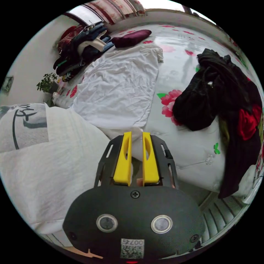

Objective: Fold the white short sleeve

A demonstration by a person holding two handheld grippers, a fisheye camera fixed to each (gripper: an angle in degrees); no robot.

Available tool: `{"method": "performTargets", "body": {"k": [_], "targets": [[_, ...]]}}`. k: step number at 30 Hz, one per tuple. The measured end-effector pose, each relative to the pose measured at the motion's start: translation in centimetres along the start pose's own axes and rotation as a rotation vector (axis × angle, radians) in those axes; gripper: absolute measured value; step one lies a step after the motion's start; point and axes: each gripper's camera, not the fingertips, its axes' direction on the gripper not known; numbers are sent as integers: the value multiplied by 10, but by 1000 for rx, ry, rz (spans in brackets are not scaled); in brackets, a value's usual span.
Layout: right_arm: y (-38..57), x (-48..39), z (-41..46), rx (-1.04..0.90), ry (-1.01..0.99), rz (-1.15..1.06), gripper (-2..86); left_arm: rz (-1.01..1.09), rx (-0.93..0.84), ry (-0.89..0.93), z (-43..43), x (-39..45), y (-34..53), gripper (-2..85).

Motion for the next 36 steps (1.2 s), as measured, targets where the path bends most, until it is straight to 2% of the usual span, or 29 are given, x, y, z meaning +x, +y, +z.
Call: {"method": "performTargets", "body": {"k": [3, 5, 8, 10, 14, 17, 22, 25, 29, 31, 33, 36], "targets": [[2, -13, 17, -31, -67, 27, 75, 21, -7, 7, -5, 2, 3, -10], [3, -25, 27, -46, -37, 14, 77, 27, -9, 2, -10, 1, 6, -10], [2, -44, 53, -134, 72, -44, 64, 20, -4, 2, -20, -5, 8, -10], [12, -60, 56, -98, 291, -135, 34, 9, 6, 5, -27, -11, 10, -9], [17, -55, 37, -154, 297, -175, 7, -13, 57, 43, -53, -22, 18, -10], [29, -40, -33, 25, 181, -121, 1, 28, 134, 104, -84, -17, 23, -10], [37, 17, -143, 293, -190, 7, -2, 105, 288, 261, -135, -6, 8, -10], [1, 51, -170, 347, -317, 71, -3, 152, 328, 325, -149, -1, -36, -10], [-84, 56, -222, 407, -279, 14, -3, 193, 374, 374, -176, 33, -145, -10], [-135, 43, -297, 556, -281, -18, -3, 235, 442, 445, -211, 66, -187, -10], [-151, 23, -369, 724, -300, -67, -3, 354, 587, 519, -280, 124, -215, -10], [-137, -25, -472, 966, -243, -220, -3, 562, 727, 521, -363, 193, -205, -10]]}}
